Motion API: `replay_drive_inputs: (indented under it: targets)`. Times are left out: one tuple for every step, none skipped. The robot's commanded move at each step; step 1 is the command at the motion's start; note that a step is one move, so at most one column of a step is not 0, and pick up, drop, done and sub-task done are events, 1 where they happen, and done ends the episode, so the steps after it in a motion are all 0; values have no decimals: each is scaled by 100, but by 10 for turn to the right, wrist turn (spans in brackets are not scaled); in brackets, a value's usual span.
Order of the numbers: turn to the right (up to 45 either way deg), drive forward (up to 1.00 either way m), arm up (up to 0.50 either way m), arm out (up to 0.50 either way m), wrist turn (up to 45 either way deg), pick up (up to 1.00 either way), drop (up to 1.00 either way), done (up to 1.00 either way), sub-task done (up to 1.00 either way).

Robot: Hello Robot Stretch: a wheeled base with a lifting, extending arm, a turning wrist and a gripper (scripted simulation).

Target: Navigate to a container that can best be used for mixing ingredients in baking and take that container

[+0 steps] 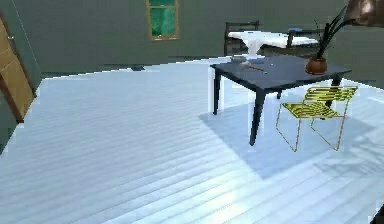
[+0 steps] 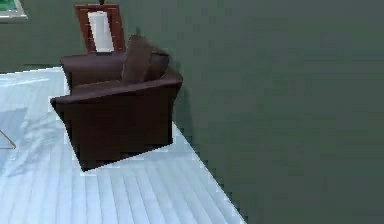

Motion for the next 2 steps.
replay_drive_inputs:
  targets:
    - [0,100,0,0,0,0,0,0,0]
    - [60,0,0,0,0,0,0,0,0]
